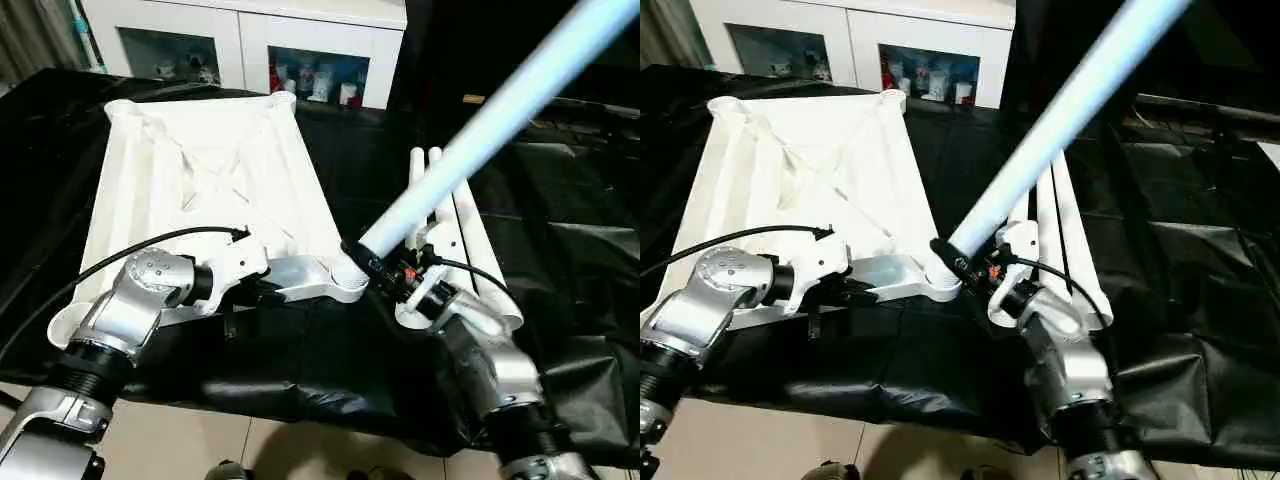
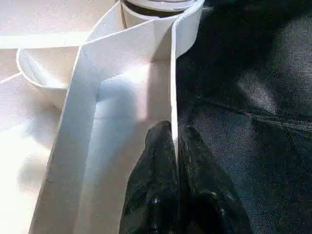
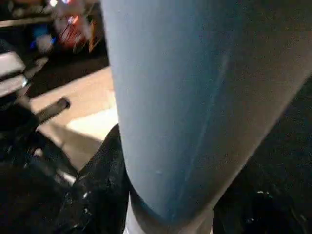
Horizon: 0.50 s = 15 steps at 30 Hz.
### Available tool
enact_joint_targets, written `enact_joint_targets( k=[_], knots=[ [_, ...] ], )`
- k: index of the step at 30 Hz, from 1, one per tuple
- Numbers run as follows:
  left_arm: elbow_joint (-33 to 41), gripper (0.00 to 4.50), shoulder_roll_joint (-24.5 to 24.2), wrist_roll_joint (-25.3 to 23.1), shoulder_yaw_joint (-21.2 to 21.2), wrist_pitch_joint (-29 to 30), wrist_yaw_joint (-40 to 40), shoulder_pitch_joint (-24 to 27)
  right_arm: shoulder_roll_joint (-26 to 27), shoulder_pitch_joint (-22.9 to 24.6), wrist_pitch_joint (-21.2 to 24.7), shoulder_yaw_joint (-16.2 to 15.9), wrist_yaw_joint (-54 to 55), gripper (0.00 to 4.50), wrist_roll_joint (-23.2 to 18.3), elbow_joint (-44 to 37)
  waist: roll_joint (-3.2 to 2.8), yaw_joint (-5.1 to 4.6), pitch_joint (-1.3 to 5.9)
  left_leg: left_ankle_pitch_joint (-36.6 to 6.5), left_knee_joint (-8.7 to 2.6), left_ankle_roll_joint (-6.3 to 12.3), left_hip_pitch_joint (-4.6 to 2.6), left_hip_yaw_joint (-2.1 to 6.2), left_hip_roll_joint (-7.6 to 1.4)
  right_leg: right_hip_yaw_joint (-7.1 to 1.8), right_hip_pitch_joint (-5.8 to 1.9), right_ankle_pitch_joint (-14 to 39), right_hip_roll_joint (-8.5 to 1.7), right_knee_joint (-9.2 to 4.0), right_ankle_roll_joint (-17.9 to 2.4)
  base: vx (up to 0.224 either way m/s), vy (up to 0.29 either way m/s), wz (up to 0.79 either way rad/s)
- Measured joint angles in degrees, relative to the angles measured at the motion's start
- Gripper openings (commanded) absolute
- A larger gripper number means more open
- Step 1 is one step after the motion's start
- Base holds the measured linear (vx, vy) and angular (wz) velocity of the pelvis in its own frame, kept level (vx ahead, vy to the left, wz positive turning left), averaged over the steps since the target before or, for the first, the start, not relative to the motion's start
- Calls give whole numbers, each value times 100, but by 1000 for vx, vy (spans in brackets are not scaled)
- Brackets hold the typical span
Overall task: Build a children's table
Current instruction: Insert table leg to table base
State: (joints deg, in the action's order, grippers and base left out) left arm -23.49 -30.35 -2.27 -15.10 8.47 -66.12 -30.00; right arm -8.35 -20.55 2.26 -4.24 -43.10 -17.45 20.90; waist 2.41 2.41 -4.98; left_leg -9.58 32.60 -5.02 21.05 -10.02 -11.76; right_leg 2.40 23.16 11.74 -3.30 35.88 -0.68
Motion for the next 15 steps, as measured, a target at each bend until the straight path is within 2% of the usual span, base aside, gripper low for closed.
enact_joint_targets(
  k=[15],
  knots=[
    [28,0,-150,26,-1,-30,-233,1,-582,-1166,570,-479,-1180,186,314,713,22,-55,11,0,-11,0,1,-1,-1,1,0,-6,2,-20,-10,0,0,0]
  ],
)
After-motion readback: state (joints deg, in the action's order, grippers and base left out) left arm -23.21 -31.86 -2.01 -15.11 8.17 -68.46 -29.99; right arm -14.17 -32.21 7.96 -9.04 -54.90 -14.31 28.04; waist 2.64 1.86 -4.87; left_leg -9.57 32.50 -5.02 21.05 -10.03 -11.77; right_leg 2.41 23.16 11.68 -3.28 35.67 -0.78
